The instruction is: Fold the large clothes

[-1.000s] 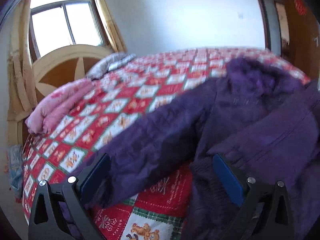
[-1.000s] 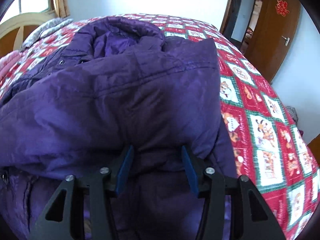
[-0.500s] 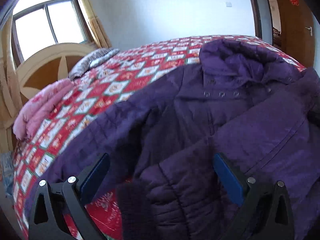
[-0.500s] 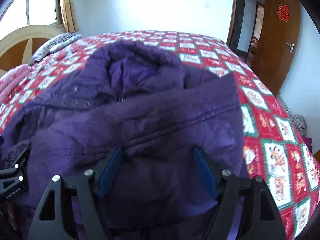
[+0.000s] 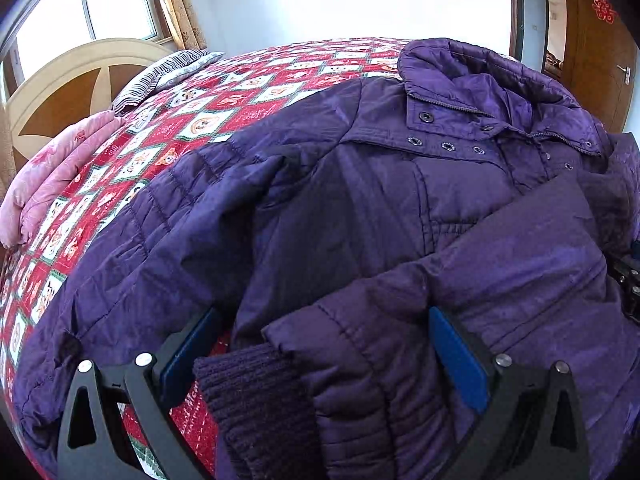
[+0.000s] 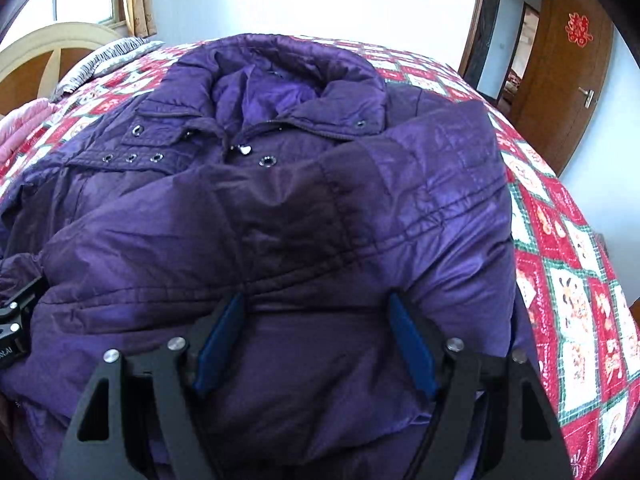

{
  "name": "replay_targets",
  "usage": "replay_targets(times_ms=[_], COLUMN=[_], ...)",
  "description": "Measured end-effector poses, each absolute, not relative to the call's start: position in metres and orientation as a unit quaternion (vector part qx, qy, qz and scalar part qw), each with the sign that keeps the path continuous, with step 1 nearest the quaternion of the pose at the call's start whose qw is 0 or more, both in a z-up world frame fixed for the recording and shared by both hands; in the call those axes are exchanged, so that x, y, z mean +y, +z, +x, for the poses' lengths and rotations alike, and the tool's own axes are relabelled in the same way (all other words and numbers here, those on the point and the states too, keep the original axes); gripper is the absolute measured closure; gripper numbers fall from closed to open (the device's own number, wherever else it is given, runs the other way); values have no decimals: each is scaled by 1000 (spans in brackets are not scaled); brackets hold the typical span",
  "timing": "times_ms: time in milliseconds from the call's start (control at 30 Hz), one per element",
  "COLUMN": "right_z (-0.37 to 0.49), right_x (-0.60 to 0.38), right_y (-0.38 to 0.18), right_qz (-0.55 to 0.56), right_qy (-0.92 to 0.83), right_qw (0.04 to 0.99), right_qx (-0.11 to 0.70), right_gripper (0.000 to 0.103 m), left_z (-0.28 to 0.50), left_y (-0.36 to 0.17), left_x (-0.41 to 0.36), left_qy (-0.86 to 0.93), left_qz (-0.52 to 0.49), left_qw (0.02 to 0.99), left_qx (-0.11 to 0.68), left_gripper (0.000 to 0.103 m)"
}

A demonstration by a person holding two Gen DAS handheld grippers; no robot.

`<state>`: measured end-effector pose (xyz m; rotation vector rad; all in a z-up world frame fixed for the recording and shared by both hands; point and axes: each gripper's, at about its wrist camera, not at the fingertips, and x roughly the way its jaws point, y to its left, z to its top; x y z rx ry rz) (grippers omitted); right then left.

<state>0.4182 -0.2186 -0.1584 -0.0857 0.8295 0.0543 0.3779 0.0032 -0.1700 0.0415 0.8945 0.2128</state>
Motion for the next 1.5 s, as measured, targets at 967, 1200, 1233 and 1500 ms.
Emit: replay_targets(times_ms=[967,1200,1233,1500], right_z=[410,411,411,412], right_x=[-174,-168,-168,-167], right_y=[-158,-160,-161,-162], right_qz=[-54,-67,-67,-70], right_qy=[69,62,61,58], right_qw=[914,913,913,914], right_qx=[397,398,397,395], right_gripper=[21,20,20,20], left_z=[380,382,383,382], left_y=[-170,-171,-172,-171], left_x=[4,8,10,22], left_qy=[105,99,95,74], left_qz=[21,6,-2,-53], left_qw=[897,894,893,887], left_qx=[428,436,439,453], left_gripper=[1,1,1,1])
